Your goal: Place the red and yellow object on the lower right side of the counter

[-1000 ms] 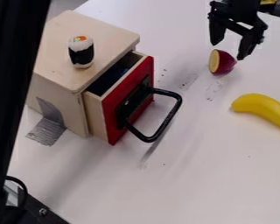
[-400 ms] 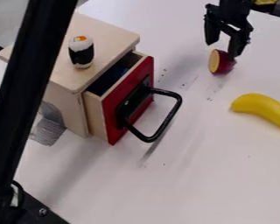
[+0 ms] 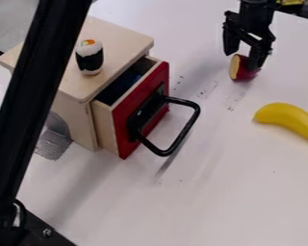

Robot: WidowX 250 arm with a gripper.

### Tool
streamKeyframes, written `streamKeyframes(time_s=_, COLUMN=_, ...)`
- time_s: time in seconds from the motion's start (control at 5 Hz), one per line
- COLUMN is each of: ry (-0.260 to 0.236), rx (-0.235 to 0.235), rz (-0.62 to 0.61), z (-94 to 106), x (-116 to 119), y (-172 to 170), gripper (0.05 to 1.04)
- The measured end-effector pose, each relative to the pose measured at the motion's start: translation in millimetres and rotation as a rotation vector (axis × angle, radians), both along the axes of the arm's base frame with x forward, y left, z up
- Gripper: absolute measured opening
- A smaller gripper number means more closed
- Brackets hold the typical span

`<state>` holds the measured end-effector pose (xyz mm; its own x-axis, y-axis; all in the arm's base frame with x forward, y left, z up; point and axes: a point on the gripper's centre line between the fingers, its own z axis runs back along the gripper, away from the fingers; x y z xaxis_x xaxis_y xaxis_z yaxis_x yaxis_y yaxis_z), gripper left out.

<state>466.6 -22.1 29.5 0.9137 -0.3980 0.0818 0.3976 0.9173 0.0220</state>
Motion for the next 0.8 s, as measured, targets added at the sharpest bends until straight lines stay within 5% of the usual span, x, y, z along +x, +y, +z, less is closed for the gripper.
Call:
streamKeyframes(time_s=0.6, ry=0.095, rx=0.014, rz=0.021, z=-19.1, x=-12.5, y=-0.6, gripper=0.961)
streamKeyframes(time_s=0.8, ry=0.103, rx=0.006, rz=0.032, z=-21.2, x=-14.1, y=-1.0, gripper=0.808)
